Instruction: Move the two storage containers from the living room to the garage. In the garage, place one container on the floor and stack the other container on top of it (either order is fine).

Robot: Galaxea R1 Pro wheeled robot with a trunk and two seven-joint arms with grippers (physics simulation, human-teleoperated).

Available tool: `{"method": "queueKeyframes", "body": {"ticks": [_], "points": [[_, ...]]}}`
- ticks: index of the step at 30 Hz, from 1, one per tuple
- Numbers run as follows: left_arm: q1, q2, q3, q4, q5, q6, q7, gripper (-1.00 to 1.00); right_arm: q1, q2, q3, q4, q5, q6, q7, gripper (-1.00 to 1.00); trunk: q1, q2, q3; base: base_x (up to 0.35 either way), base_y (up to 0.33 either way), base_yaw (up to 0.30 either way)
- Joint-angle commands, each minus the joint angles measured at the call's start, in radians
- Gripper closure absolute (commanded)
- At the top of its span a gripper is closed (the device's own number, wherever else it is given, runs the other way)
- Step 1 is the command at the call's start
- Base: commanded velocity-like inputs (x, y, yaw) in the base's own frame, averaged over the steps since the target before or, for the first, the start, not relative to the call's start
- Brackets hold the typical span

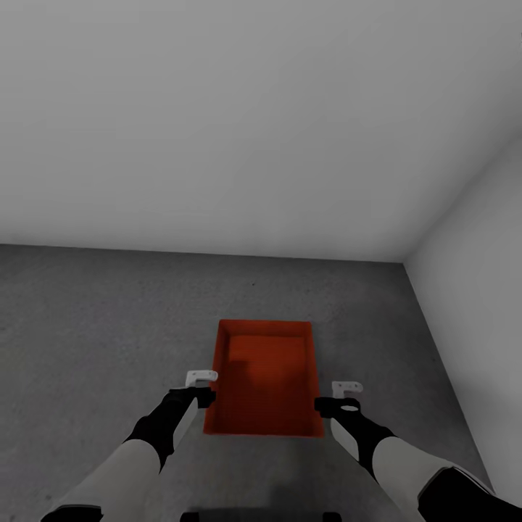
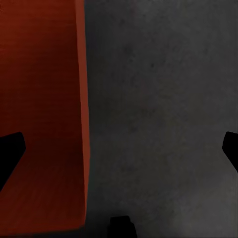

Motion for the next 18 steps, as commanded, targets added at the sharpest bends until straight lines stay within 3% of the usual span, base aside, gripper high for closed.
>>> {"method": "queueKeyframes", "body": {"ticks": [1, 18], "points": [[0.000, 0.000, 0.001, -0.002, 0.000, 0.005, 0.003, -1.00, 0.000, 0.000, 0.008, -0.002, -0.006, 0.004, -0.007, -1.00, -0.004, 0.007, 0.003, 0.000, 0.000, 0.000], [0.000, 0.000, 0.001, -0.002, 0.000, 0.005, 0.003, -1.00, 0.000, 0.000, 0.008, 0.000, -0.008, 0.003, -0.010, -1.00, -0.069, 0.126, 0.064, 0.000, 0.000, 0.000]]}}
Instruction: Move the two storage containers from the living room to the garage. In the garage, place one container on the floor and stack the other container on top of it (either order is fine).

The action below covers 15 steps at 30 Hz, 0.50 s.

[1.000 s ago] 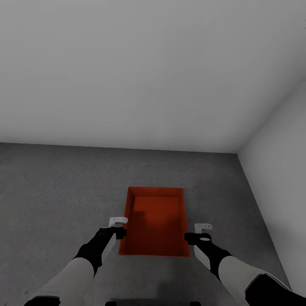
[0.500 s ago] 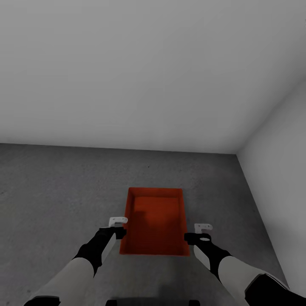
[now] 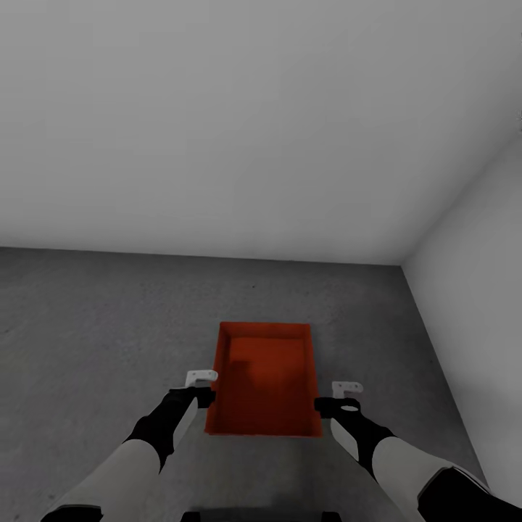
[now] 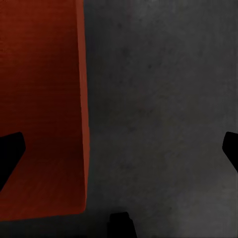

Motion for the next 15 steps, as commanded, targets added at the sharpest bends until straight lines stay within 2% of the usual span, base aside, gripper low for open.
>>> {"method": "queueKeyframes", "body": {"ticks": [1, 15], "points": [[0.000, -0.001, 0.001, -0.002, 0.000, 0.006, 0.003, -1.00, 0.000, 0.000, 0.008, -0.002, -0.006, 0.004, -0.006, -1.00, -0.004, 0.007, 0.004, 0.000, 0.000, 0.000], [0.000, -0.001, 0.001, -0.002, -0.001, 0.006, 0.003, -1.00, 0.000, 0.000, 0.008, -0.002, -0.006, 0.004, -0.006, -1.00, -0.057, 0.105, 0.070, 0.000, 0.000, 0.000]]}}
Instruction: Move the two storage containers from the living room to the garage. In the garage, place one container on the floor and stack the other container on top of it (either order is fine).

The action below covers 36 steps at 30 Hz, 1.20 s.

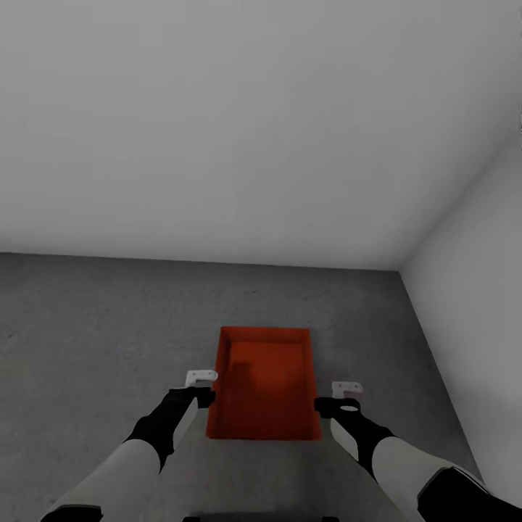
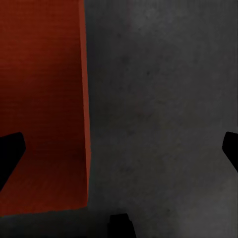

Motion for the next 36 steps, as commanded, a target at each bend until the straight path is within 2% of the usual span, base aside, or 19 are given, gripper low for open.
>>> {"method": "queueKeyframes", "body": {"ticks": [1, 9, 21, 36], "points": [[0.000, -0.001, 0.001, -0.002, 0.000, 0.006, 0.003, -1.00, 0.000, -0.001, 0.009, -0.002, -0.006, 0.004, -0.006, -1.00, 0.000, -0.001, 0.001, 0.000, 0.000, 0.000], [0.000, -0.001, 0.001, -0.002, -0.001, 0.006, 0.003, -1.00, 0.000, -0.003, 0.008, -0.002, -0.006, 0.004, -0.006, -1.00, 0.000, -0.001, 0.012, 0.000, 0.000, 0.000], [0.000, 0.000, 0.001, -0.004, 0.000, 0.007, 0.001, -1.00, 0.000, -0.003, 0.008, -0.001, -0.006, 0.004, -0.006, -1.00, 0.000, -0.001, 0.013, -0.013, 0.003, 0.000], [0.000, -0.001, 0.002, -0.008, 0.002, 0.009, -0.002, -1.00, 0.000, -0.003, 0.008, -0.001, -0.006, 0.004, -0.006, -1.00, 0.000, -0.001, 0.013, -0.285, 0.108, 0.000]]}}
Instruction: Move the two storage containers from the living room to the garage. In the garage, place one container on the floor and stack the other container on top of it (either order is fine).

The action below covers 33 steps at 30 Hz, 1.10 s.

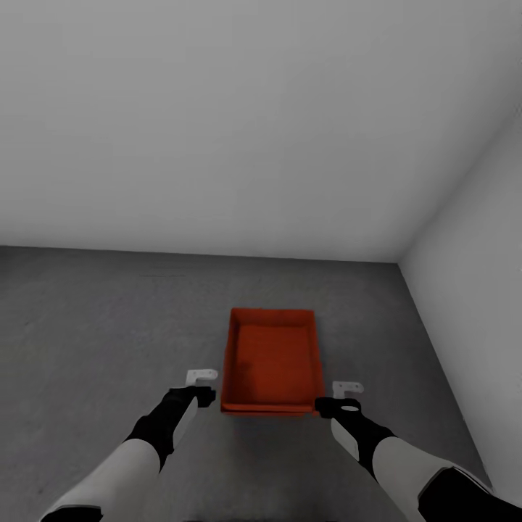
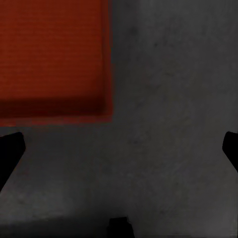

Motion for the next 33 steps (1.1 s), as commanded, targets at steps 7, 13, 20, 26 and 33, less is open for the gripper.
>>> {"method": "queueKeyframes", "body": {"ticks": [7, 13, 20, 26, 33], "points": [[0.000, -0.001, 0.001, 0.000, -0.001, 0.005, 0.004, -1.00, -0.001, 0.000, 0.008, -0.001, -0.006, 0.004, -0.007, -1.00, 0.000, -0.001, -0.001, -0.312, 0.124, 0.000], [0.000, -0.001, 0.001, -0.001, -0.001, 0.004, 0.004, -1.00, -0.001, 0.000, 0.008, -0.001, -0.006, 0.005, -0.007, -1.00, 0.000, -0.001, -0.001, -0.312, 0.125, 0.000], [0.000, -0.001, 0.001, -0.001, -0.002, 0.003, 0.004, -1.00, -0.001, 0.001, 0.009, -0.001, -0.006, 0.004, -0.007, -1.00, 0.000, -0.001, -0.001, -0.308, 0.124, 0.000], [0.000, -0.001, 0.001, -0.001, -0.001, 0.003, 0.003, -1.00, -0.001, 0.000, 0.008, -0.001, -0.006, 0.005, -0.007, -1.00, 0.000, -0.001, -0.001, -0.137, 0.062, 0.000], [0.000, -0.001, 0.001, -0.001, -0.002, 0.003, 0.004, -1.00, -0.001, 0.000, 0.008, -0.001, -0.006, 0.004, -0.007, -1.00, 0.000, -0.001, -0.001, -0.013, 0.006, 0.000]]}}
